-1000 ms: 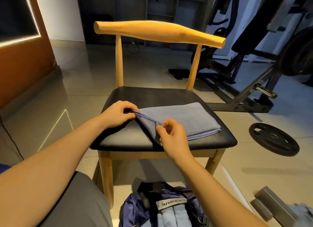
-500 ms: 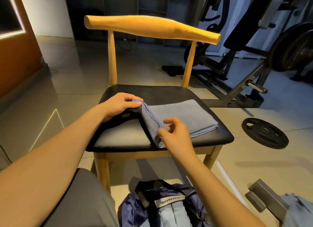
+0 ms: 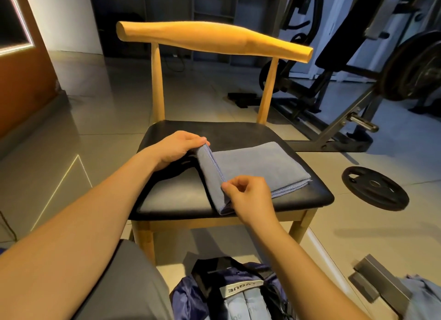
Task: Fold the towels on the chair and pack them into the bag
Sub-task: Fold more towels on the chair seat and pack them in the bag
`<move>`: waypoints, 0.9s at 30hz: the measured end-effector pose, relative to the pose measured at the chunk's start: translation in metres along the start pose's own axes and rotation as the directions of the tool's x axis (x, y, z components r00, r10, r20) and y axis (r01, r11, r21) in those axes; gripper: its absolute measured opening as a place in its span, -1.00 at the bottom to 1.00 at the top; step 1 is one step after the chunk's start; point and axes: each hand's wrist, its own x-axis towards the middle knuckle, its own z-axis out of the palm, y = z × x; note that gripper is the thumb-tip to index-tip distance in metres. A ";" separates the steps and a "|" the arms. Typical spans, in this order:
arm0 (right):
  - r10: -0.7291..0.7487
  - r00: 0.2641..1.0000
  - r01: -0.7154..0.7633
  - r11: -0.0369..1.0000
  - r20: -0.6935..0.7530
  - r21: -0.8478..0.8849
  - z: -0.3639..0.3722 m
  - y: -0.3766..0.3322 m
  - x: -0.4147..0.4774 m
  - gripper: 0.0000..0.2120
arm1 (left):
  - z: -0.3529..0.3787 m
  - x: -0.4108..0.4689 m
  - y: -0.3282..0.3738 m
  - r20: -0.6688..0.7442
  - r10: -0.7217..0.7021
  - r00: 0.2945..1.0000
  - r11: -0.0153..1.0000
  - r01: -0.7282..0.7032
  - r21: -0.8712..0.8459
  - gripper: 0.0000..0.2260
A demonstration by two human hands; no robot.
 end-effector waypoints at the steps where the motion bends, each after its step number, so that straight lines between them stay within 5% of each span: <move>1: 0.014 1.000 -0.014 1.000 0.018 -0.005 0.002 0.002 0.001 -0.66 | 0.000 0.001 0.000 -0.006 -0.011 1.000 0.998 0.011 0.057 -0.67; 7: 0.083 0.991 -0.076 0.995 0.106 -0.066 0.003 -0.002 0.003 -0.67 | -0.004 0.005 -0.010 -0.043 -0.062 0.997 0.977 0.070 0.199 -0.45; 19: 0.144 0.974 -0.133 0.988 0.174 -0.074 0.002 -0.012 -0.004 -0.70 | 0.001 0.002 -0.007 -0.140 -0.037 0.989 0.942 0.081 0.326 -0.66; 22: 0.073 0.995 -0.058 0.979 0.069 -0.196 0.002 -0.008 -0.009 -0.72 | 0.004 0.001 -0.010 -0.164 0.002 0.986 0.929 0.059 0.364 -0.77; 27: -0.265 0.964 0.249 0.851 0.031 -0.462 0.006 -0.011 -0.027 -0.85 | 0.014 -0.004 -0.013 -0.222 0.159 0.962 0.858 -0.023 0.513 -0.81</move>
